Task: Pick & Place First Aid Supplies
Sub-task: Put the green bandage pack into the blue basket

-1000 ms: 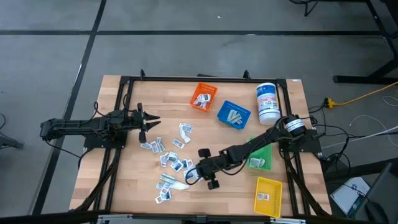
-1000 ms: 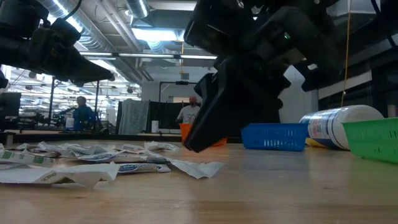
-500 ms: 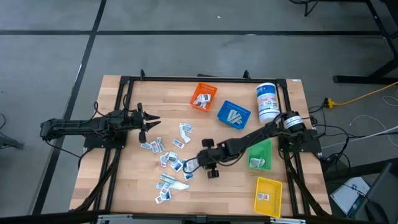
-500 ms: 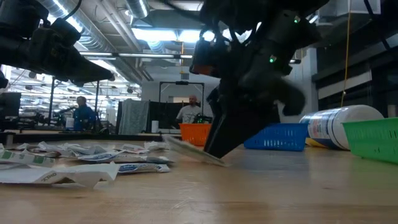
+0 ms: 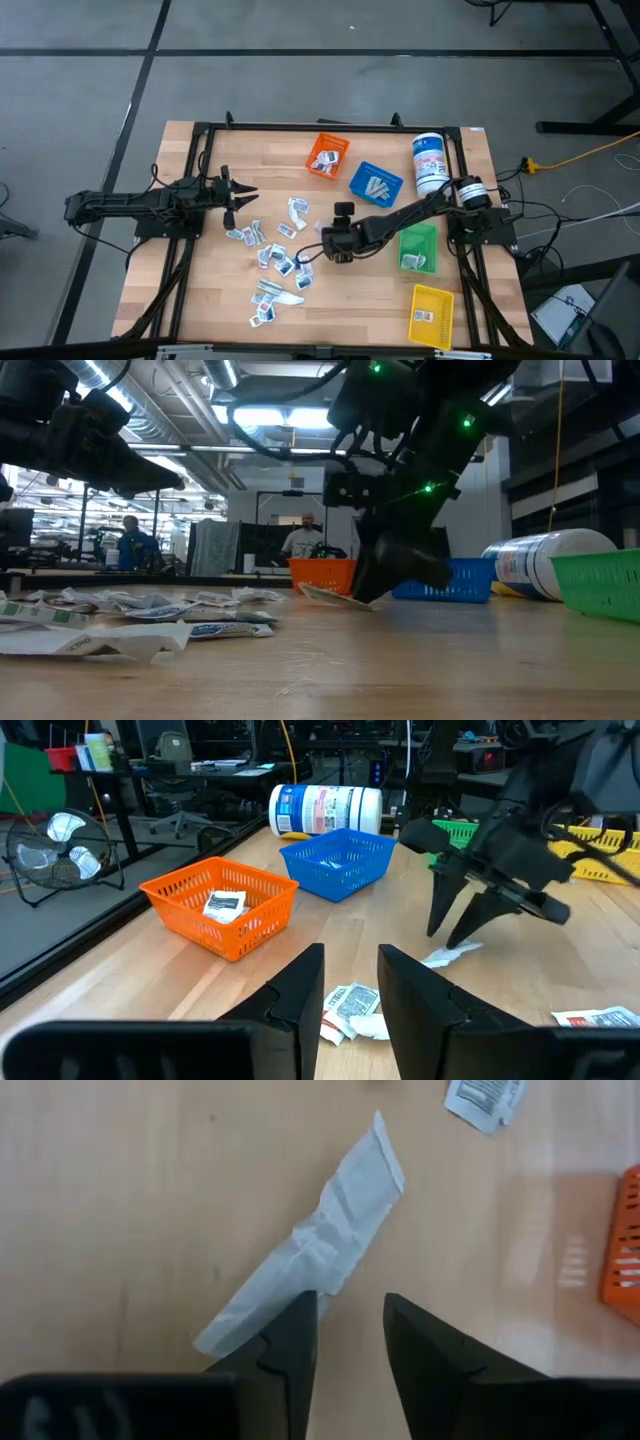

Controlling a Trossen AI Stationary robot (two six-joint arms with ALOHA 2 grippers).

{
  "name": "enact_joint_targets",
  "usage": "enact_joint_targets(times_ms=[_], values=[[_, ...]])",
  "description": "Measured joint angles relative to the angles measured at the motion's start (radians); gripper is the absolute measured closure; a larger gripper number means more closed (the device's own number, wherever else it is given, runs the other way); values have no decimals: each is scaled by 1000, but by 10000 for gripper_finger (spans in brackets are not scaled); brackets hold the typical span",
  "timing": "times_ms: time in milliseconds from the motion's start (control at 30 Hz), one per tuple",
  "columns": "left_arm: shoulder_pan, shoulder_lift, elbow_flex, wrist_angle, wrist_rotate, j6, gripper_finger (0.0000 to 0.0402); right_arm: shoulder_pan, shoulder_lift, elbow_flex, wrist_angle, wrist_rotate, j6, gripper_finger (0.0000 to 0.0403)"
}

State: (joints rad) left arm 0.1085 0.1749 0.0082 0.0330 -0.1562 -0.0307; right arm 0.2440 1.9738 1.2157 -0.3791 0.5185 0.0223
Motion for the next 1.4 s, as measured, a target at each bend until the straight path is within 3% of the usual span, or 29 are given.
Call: enact_joint_targets(times_ms=[300, 500, 833, 1000, 1200, 1400], values=[[0, 0, 0, 0, 0, 0, 311, 37, -57, 1, 48, -5, 99, 283], [0, 0, 0, 0, -1, 0, 309, 45, -39, 2, 65, -170, 152, 283], [0, 0, 0, 0, -2, 0, 309, 14, 9, 4, 70, -186, 153, 283], [0, 0, 0, 0, -2, 0, 311, -10, 9, 5, 60, -255, 157, 285], [0, 0, 0, 0, -2, 0, 309, -33, 10, 8, 31, -281, 161, 322], [0, 0, 0, 0, -2, 0, 310, -37, 10, 7, 28, -332, 154, 386]])
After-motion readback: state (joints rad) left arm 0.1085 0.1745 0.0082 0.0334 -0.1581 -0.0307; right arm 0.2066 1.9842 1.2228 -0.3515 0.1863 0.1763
